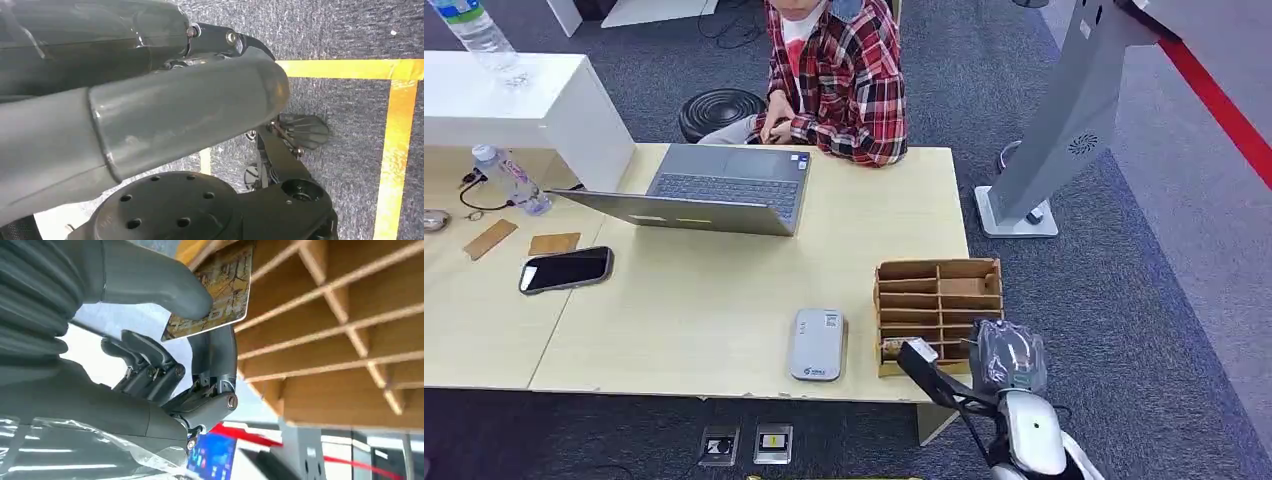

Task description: Pass the card to the sensor for recognition and then transmit it.

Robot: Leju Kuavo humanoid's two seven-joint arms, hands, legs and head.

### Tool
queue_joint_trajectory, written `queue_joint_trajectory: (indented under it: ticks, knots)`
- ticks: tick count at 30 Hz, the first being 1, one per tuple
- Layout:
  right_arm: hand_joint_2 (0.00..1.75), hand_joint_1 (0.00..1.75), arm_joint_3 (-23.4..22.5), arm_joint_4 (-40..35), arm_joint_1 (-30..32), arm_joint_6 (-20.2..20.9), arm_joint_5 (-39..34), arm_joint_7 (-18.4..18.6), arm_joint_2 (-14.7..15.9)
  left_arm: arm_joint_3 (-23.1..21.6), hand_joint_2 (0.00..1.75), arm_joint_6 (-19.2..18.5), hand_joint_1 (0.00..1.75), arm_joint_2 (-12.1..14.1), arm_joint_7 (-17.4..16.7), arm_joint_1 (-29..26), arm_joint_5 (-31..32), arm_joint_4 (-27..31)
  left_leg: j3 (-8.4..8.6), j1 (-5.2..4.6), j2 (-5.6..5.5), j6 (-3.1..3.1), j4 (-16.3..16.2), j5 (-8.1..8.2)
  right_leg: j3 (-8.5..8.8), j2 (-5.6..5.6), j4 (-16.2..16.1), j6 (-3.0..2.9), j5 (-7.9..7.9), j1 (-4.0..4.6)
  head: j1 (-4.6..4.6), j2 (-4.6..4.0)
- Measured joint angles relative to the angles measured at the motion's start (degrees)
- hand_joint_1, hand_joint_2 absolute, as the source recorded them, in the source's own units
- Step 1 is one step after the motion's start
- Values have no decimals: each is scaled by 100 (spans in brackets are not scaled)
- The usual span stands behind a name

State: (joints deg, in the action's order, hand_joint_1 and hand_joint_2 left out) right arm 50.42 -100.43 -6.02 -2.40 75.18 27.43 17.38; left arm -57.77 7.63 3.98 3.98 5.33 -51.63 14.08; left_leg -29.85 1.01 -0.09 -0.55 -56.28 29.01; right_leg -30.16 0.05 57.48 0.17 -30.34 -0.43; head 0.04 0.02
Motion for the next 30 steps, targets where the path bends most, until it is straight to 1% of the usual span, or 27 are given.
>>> queue_joint_trajectory:
  ticks: [4, 7, 11, 15, 19, 21, 23, 26, 30]
  knots:
    - [175, 175, -185, -312, 0, 4, 461, 2, 76, 0, 0, -4, 0, 0, 0, -1, -2, 0, 0, -2, 0, 0, -1, 0, 0, 0, 0, 1, 1, -2, 0, 0]
    - [175, 175, -504, -836, -25, -13, 741, -37, 164, 0, 0, -4, 0, 6, 28, -3, -2, 0, 0, -2, 0, 0, -1, 0, 0, 0, 0, 1, 1, -3, -2, 0]
    - [175, 175, -851, -1446, -229, -92, 652, -160, 245, -2, 0, -20, 0, 17, 42, -3, 9, 0, 0, -3, 2, 0, -1, 0, -1, 2, 0, 1, 1, -4, 0, 0]
    - [175, 175, -1014, -1769, -545, -396, 234, -297, 264, -2, 0, -61, 0, 15, 44, -2, 53, 0, 1, -3, 1, 0, -1, 0, 0, 1, 0, 1, 1, -4, -2, 0]
    - [175, 175, -1032, -1740, -913, -643, -136, -505, 256, -2, 0, -76, 0, 15, 92, 2, 105, 0, -1, -3, 0, 0, -1, 0, 4, 0, 2, 1, 2, -4, 0, 0]
    - [175, 175, -1025, -1592, -1125, -798, -397, -649, 216, -2, 0, -81, 0, 15, 118, 6, 140, 0, -2, -2, 0, 0, -1, -1, 5, 0, 3, 1, 2, -3, 0, 0]
    - [175, 175, -1006, -1317, -1348, -900, -661, -815, 129, -7, 0, -90, 0, 13, 142, 10, 184, 0, -1, -3, 0, 0, -1, -1, 5, 0, 3, 1, 2, -3, -2, 0]
    - [175, 175, -942, -821, -1686, -947, -997, -1047, -38, -20, 0, -127, 0, 9, 144, 25, 245, 0, -4, -2, -1, 2, -1, -2, 6, 0, 4, 1, 2, -3, -2, 0]
    - [175, 175, -830, -177, -2012, -999, -1263, -1253, -295, -28, 0, -166, 0, -2, 144, 34, 300, 0, -9, -2, -12, 5, -1, -5, 4, -9, 5, 1, 1, -3, -2, 0]
